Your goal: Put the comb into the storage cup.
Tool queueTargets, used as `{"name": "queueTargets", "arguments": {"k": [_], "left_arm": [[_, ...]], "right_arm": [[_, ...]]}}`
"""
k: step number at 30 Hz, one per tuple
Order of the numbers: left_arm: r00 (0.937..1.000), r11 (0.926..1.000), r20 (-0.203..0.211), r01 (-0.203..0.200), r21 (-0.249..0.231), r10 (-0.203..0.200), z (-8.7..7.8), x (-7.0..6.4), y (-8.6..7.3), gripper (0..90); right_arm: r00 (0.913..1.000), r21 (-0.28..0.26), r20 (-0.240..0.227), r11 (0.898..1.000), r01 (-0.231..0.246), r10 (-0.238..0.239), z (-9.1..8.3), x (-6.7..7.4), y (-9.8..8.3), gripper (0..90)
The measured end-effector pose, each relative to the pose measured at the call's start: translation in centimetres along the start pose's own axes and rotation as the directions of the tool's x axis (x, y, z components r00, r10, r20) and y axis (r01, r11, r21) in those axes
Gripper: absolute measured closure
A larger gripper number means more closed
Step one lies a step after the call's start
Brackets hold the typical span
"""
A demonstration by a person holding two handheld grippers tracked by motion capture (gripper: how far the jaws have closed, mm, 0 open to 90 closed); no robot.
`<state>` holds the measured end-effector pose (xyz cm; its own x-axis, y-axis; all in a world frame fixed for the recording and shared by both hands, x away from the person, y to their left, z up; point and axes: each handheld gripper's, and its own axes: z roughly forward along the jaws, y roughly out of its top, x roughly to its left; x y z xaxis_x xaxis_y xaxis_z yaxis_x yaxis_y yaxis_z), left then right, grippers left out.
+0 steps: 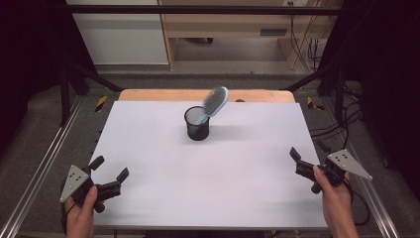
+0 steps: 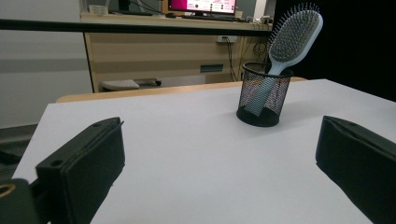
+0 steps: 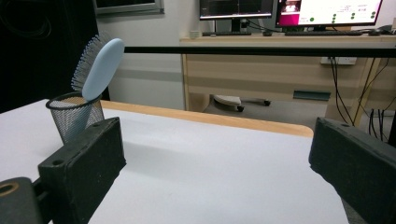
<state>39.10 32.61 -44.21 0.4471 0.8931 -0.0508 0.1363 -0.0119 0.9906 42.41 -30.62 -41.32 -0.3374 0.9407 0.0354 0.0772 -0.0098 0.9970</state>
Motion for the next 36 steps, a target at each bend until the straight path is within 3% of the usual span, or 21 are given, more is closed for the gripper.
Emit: {"name": "queueTargets", "arguments": {"k": [12,26,36], "left_arm": [[0.9998,0.9999,0.016,-0.009,0.004,0.009,0.1,0.1,-0.2,1.4],[0.9987,0.9997,0.046,-0.02,-0.016,0.021,0.4,-0.4,-0.1,1.3],[0.9995,0.9997,0.031,0.009,-0.021,-0.008,0.1,0.2,0.0,1.3]], "right_arm": [[0.9994,0.037,-0.035,0.999,0.002,-0.001,-0.8,0.6,-2.1,4.1],[0.9949,0.062,-0.1,0.998,0.009,-0.003,0.0,2.2,-3.9,3.9],[0.979,0.092,-0.187,0.991,0.1,-0.082,1.3,4.0,-4.6,4.2]]}}
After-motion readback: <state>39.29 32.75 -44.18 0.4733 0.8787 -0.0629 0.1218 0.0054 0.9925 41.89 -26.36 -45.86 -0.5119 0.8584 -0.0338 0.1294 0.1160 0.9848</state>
